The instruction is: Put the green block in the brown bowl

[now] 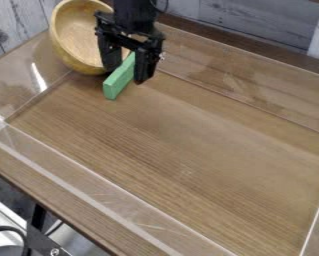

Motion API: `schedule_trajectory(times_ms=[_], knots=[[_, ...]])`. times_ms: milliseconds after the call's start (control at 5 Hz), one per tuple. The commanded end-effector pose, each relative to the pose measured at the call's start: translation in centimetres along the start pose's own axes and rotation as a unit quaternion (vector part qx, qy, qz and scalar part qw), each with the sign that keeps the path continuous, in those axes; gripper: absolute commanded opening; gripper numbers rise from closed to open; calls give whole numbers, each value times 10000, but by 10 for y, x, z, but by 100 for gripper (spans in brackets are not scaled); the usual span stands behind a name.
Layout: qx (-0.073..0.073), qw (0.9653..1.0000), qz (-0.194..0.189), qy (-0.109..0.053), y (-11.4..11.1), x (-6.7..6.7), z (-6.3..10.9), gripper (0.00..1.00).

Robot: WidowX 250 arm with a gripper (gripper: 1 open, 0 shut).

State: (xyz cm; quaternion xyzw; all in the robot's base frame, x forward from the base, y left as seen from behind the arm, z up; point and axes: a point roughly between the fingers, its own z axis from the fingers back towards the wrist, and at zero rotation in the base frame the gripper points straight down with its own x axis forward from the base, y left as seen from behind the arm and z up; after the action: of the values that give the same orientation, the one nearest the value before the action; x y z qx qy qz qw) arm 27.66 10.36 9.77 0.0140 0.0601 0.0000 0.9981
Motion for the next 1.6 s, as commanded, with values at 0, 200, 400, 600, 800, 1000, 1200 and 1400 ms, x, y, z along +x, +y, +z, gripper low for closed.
schedule_trajectory(times_ms=[0,200,400,600,800,1000,1200,1400], knots=[[148,9991,92,-382,22,15,10,100],[180,9991,110,-355,33,26,-4,100],[203,9989,168,-387,41,38,-15,100],[186,9985,208,-462,46,45,-19,100],[167,9982,249,-520,49,49,-19,100],[164,9978,291,-567,51,52,-19,100],[160,9975,333,-597,53,54,-19,100],[161,9972,382,-618,56,57,-22,100]])
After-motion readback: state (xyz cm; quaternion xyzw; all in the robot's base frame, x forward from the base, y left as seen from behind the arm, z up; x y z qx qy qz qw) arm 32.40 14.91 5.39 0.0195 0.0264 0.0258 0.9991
